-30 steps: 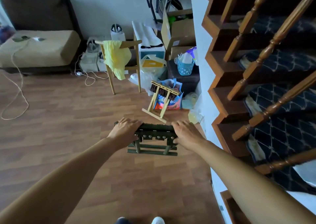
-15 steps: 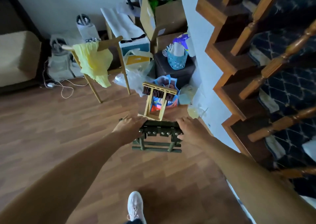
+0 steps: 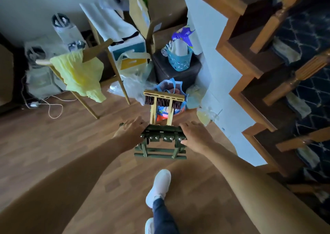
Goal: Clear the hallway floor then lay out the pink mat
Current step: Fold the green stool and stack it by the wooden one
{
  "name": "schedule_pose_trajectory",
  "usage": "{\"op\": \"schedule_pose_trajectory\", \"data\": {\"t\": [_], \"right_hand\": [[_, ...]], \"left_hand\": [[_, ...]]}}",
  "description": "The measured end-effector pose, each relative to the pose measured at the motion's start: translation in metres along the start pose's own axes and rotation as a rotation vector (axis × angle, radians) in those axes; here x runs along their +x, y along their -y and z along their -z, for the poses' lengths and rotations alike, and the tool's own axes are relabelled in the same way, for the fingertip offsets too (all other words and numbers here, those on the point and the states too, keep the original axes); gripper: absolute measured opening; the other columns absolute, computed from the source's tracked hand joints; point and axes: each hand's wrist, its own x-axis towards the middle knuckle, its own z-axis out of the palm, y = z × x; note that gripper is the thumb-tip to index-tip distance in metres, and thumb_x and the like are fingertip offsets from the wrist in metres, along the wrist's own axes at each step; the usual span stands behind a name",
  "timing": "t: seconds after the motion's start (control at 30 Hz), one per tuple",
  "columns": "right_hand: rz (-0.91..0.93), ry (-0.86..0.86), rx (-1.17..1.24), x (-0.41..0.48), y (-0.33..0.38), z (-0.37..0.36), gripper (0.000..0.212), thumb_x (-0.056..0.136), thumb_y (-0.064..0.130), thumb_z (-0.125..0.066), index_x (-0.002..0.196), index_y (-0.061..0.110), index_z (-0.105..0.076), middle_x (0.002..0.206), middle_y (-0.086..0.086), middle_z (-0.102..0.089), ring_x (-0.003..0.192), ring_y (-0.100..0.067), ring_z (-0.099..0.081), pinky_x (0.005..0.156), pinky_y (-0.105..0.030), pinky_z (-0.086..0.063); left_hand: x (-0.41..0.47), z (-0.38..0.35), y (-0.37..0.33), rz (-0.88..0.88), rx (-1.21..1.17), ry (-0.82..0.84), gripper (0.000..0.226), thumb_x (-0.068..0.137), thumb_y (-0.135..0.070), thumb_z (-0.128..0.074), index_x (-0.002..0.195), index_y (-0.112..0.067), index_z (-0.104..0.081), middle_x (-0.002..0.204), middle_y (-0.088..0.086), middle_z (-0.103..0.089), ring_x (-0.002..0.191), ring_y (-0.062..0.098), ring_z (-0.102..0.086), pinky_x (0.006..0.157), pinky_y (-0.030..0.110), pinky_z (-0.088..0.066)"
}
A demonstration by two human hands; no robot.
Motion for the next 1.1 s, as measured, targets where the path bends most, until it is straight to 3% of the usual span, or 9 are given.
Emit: {"op": "schedule_pose_trajectory", "data": {"t": [0.17,0.3,0.6,1.1], "right_hand": [[-0.022,0.042,0.027,0.059,-0.025,-0.022,0.039,0.081,0.023,-0.067,0.115,0.009,-0.052,0.118,-0.007,-0.052,0.108,-0.023,-0.054,0.096,-0.037,-0.045],[-0.043,0.096,0.06,0.098,-0.046,-0.044,0.039,0.083,0.021,-0.066,0.117,0.009,-0.052,0.121,-0.007,-0.05,0.111,-0.023,-0.053,0.099,-0.038,-0.045],[-0.068,0.172,0.101,0.19,-0.088,-0.113,0.044,0.085,0.025,-0.065,0.123,0.008,-0.05,0.124,-0.008,-0.049,0.113,-0.024,-0.051,0.099,-0.04,-0.045],[-0.126,0.23,0.112,0.292,-0.124,-0.258,0.045,0.086,0.026,-0.065,0.123,0.008,-0.048,0.118,-0.006,-0.049,0.107,-0.022,-0.053,0.096,-0.037,-0.046]], "left_hand": [[0.069,-0.018,0.029,0.003,0.041,0.098,0.043,0.084,-0.023,-0.06,0.126,-0.023,-0.052,0.12,0.001,-0.051,0.11,0.023,-0.053,0.089,0.034,-0.044],[0.118,-0.04,0.045,0.03,0.055,0.191,0.046,0.083,-0.026,-0.061,0.127,-0.023,-0.051,0.123,0.002,-0.049,0.116,0.023,-0.046,0.089,0.041,-0.047],[0.214,-0.11,0.092,0.005,0.106,0.294,0.053,0.083,-0.029,-0.062,0.133,-0.022,-0.045,0.131,0.001,-0.047,0.123,0.022,-0.042,0.096,0.043,-0.046],[0.311,-0.248,0.16,-0.062,0.214,0.337,0.049,0.088,-0.03,-0.054,0.135,-0.023,-0.04,0.132,-0.003,-0.046,0.121,0.018,-0.041,0.09,0.036,-0.048]]}}
